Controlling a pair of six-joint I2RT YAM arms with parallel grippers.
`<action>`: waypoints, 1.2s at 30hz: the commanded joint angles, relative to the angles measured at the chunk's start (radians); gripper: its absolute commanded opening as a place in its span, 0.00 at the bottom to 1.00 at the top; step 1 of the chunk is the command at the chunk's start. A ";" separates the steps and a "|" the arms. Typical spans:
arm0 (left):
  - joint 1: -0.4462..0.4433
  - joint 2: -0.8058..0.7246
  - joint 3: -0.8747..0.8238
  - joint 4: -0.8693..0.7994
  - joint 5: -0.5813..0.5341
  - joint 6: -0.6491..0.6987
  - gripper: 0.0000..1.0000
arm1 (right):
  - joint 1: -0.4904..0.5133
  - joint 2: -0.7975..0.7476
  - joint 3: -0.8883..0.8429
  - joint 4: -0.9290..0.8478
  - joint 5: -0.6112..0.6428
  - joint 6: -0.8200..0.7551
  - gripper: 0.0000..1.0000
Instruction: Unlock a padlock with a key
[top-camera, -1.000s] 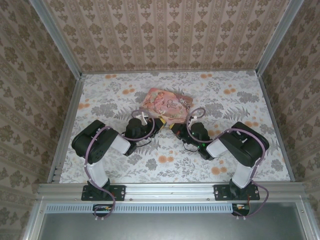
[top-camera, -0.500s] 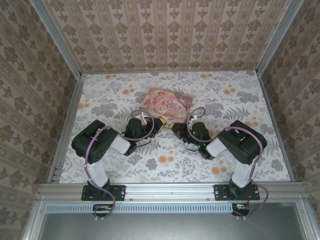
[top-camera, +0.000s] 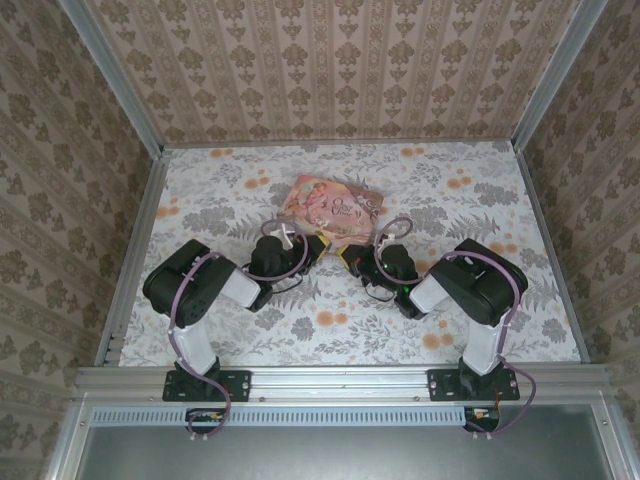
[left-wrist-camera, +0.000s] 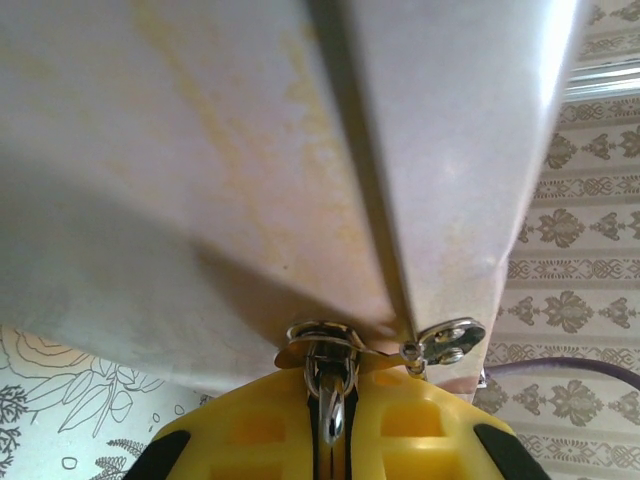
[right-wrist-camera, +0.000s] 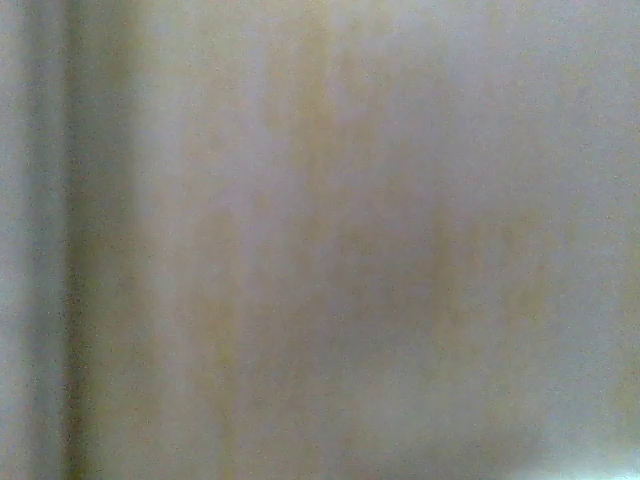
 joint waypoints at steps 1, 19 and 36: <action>-0.029 0.001 0.016 0.092 0.092 0.018 0.00 | 0.024 0.006 0.060 0.073 -0.065 0.013 0.00; -0.027 -0.010 0.009 0.068 0.063 0.061 0.00 | 0.033 -0.078 0.089 -0.070 -0.091 -0.084 0.00; -0.042 0.025 0.024 0.065 0.092 0.091 0.00 | 0.002 0.003 0.174 0.000 -0.168 -0.033 0.00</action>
